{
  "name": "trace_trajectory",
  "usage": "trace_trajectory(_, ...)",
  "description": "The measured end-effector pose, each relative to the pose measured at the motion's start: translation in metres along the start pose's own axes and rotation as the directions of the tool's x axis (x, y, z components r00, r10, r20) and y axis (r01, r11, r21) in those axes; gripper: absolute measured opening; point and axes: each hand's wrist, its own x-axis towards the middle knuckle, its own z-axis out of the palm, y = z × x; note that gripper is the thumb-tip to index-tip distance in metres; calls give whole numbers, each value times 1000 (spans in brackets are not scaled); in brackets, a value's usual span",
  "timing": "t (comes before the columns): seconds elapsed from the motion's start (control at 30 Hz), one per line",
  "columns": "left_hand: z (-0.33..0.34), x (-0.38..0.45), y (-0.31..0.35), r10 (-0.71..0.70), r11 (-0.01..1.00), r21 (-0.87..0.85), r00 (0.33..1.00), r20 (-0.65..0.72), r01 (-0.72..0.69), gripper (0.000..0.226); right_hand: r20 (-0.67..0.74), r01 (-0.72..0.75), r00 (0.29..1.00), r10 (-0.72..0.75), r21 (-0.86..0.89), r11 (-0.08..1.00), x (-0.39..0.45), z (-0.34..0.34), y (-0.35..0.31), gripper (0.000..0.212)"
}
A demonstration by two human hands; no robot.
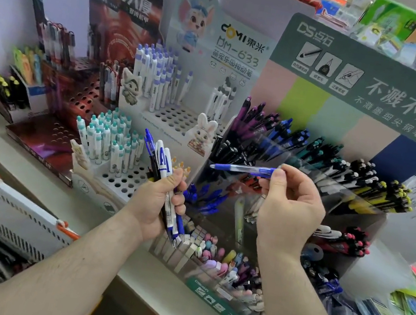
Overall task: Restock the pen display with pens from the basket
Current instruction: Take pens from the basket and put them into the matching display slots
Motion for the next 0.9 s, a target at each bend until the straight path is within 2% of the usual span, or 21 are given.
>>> trace_trajectory(0.07, -5, -1, 3, 1, 1000, 3, 1000, -11, -1, 16, 76, 174, 984, -164, -161, 972, 1, 5, 9, 8)
trace_trajectory(0.17, -11, -2, 6, 2, 1000, 9, 1000, -6, -2, 15, 207, 390, 918, -340, -299, 871, -2, 16, 21, 13)
trace_trajectory(0.27, -14, -4, 8, -6, 999, 45, 1000, 8, 6, 14, 355, 510, 851, -387, -379, 772, -6, 31, 30, 16)
trace_trajectory(0.33, -14, -6, 8, -15, 996, 88, 1000, 26, 12, 14, 441, 514, 837, -324, -430, 743, -7, 43, 35, 18)
trace_trajectory(0.43, -14, -10, 9, -26, 988, 156, 998, 55, 18, 14, 544, 468, 828, -136, -535, 703, -9, 58, 37, 21)
trace_trajectory(0.53, -15, -13, 9, -30, 980, 199, 996, 83, 13, 14, 571, 399, 818, 67, -646, 651, -10, 68, 34, 22)
trace_trajectory(0.63, -17, -15, 9, -32, 974, 228, 995, 91, 11, 12, 578, 372, 794, 187, -706, 603, -13, 76, 37, 20)
trace_trajectory(0.73, -17, -16, 9, -44, 971, 238, 994, 101, 18, 12, 580, 359, 779, 238, -723, 590, -14, 76, 39, 20)
trace_trajectory(0.8, -18, -17, 10, -52, 965, 260, 993, 105, 23, 14, 572, 363, 793, 210, -720, 592, -11, 73, 36, 19)
trace_trajectory(0.83, -19, -17, 10, -62, 960, 278, 992, 110, 29, 15, 553, 353, 818, 160, -702, 619, -10, 69, 32, 19)
trace_trajectory(0.9, -21, -16, 9, -108, 947, 316, 985, 133, 61, 20, 505, 286, 860, 77, -600, 747, -9, 61, 22, 16)
